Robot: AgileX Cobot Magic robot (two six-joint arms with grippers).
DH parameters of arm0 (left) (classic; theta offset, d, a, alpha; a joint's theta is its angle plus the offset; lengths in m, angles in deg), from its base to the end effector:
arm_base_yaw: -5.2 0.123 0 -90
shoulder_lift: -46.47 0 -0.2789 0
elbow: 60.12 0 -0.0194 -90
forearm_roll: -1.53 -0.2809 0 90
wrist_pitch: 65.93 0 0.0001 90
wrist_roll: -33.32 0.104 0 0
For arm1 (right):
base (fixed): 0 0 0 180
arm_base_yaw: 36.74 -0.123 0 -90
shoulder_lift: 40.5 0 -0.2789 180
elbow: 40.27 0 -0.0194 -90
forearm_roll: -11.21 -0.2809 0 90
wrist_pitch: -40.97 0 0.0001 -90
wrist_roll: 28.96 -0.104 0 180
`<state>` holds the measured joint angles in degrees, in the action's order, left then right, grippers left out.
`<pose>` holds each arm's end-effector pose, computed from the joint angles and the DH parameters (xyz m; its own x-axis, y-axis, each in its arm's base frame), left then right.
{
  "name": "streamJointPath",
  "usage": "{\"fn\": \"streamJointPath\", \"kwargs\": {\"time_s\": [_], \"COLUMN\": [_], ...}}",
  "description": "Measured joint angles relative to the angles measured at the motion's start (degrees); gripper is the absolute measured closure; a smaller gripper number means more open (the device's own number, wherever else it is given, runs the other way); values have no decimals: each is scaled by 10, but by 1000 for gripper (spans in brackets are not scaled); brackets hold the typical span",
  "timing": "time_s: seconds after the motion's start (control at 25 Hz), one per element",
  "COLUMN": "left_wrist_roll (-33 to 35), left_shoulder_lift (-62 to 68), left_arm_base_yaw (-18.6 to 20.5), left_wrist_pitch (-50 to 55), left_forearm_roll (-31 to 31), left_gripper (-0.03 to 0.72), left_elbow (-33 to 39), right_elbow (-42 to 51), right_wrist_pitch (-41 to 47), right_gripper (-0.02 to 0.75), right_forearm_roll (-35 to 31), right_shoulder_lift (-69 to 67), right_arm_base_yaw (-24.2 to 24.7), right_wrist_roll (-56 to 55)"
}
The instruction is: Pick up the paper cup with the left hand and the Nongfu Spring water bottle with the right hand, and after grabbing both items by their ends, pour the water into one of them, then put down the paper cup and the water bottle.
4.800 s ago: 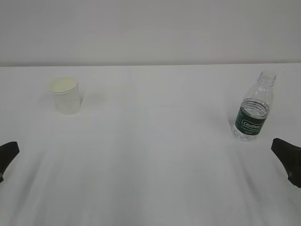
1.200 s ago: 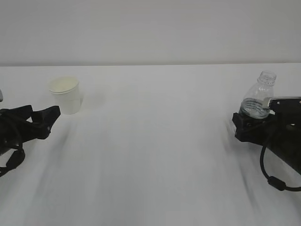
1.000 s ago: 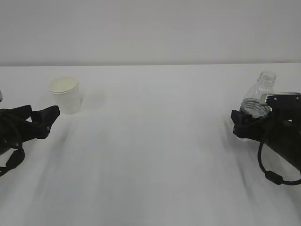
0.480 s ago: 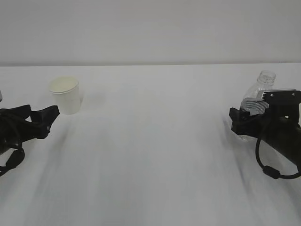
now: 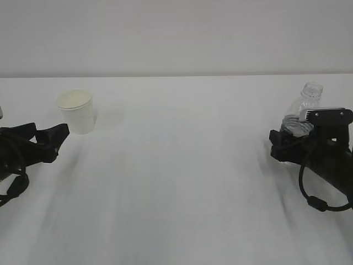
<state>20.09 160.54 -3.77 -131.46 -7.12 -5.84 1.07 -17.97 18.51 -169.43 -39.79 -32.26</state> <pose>0.2840 -0.0592 0.0831 -0.2680 -0.1254 -0.9552 0.2448 0.9501 -0.1934 0.3369 0.0293 0.0283 -0.3653 -0.0278 -0.9305 -0.1571 0.9871 0.0321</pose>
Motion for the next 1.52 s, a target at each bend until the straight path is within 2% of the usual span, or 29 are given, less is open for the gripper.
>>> {"fn": "streamJointPath", "kwargs": {"time_s": [0.12,0.24,0.76,1.04,1.16,1.52], "left_wrist_roll": [0,0,0,0,20,59], "left_shoulder_lift": [0,0,0,0,0,70], "left_arm_base_yaw": [0,0,0,0,0,0], "left_wrist_pitch": [0,0,0,0,0,-1], "left_forearm_roll": [0,0,1,13,18,28], "left_gripper": [108,111,127,131,131,120], "left_elbow": [0,0,0,0,0,-1], "right_elbow": [0,0,0,0,0,1], "right_wrist_pitch": [1,1,1,47,60,121], "right_gripper": [242,261,266,267,267,267], "right_forearm_roll": [0,0,29,46,54,118], "right_shoulder_lift": [0,0,0,48,72,150], "right_arm_base_yaw": [0,0,2,3,3,3], "right_wrist_roll": [0,0,-5,-8,-7,-5]}}
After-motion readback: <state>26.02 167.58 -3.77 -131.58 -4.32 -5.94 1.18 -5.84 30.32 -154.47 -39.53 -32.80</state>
